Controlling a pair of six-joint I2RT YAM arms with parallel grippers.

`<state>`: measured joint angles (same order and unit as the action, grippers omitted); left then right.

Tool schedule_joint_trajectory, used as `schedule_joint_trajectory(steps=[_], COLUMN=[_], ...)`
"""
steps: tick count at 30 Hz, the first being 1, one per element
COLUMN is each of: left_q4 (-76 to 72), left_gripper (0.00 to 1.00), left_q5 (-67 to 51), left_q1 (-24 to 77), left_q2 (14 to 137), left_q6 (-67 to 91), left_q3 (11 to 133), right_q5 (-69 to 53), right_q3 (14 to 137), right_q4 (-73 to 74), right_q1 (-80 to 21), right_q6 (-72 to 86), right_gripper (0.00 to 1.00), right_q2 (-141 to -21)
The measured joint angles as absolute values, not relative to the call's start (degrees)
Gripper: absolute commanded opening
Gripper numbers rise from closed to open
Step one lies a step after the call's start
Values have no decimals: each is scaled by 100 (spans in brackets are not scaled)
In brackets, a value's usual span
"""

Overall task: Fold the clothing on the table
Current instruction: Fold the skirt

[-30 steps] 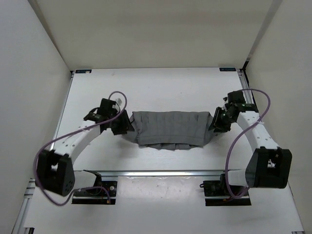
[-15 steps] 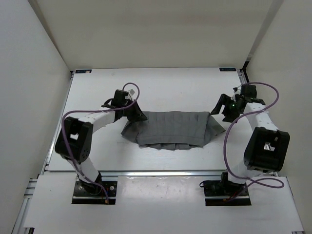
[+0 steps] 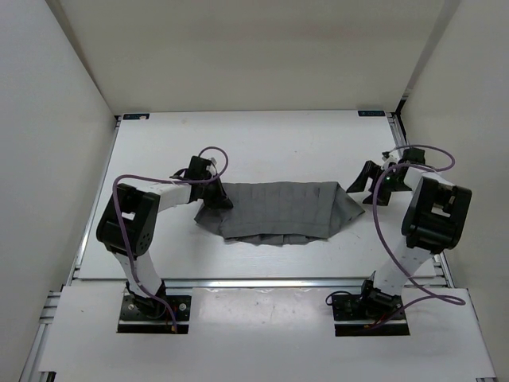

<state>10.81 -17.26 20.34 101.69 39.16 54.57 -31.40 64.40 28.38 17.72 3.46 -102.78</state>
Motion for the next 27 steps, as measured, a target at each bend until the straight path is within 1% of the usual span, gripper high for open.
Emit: schedule_joint_trajectory(steps=[3, 10, 15, 17, 19, 20, 21, 22, 23, 24, 25, 27], left_q4=[1133, 1221, 1221, 1219, 1219, 1216, 1212, 1197, 1173, 1151, 1149, 1144], left_gripper=[7, 7, 8, 8, 8, 8, 8, 8, 7, 8, 8, 8], left_q5=[-1710, -1682, -1640, -1623, -1608, -1599, -1594, -1590, -1590, -1590, -1588, -1586], left_q1=[1922, 1616, 1594, 1597, 1608, 1612, 1614, 1621, 1625, 1625, 1625, 1636], left_q2=[10158, 10116, 10103, 10101, 10095, 10090, 10090, 10088, 10077, 10066, 10049, 10027], left_q6=[3844, 3732, 3730, 3730, 3734, 3739, 3745, 3750, 3752, 3752, 3756, 3756], left_q3=[5413, 5393, 5387, 5384, 5382, 5380, 5378, 5367, 5345, 5325, 5306, 5282], right_q5=[-3570, -4731, -5262, -5395, -5443, -5457, -5454, -5443, -5406, -5365, -5301, -5172], right_q3=[6438, 6436, 6372, 6298, 6167, 6066, 5948, 5817, 5647, 5476, 5280, 5000], right_q4=[2829, 2663, 2567, 2464, 2351, 2294, 2233, 2202, 2141, 2099, 2078, 2036], right_q1=[1787, 1651, 1105, 808, 473, 309, 139, -19, -185, -331, -478, -580], right_q6=[187, -1, -47, -45, -43, -32, -38, -5, 25, 84, 187, 349], right_gripper=[88, 88, 85, 81, 72, 63, 58, 39, 13, 4, 0, 0], right_q2=[-10597, -10934, -11032, -11032, -11032, -11030, -11017, -10997, -10940, -10871, -10757, -10530])
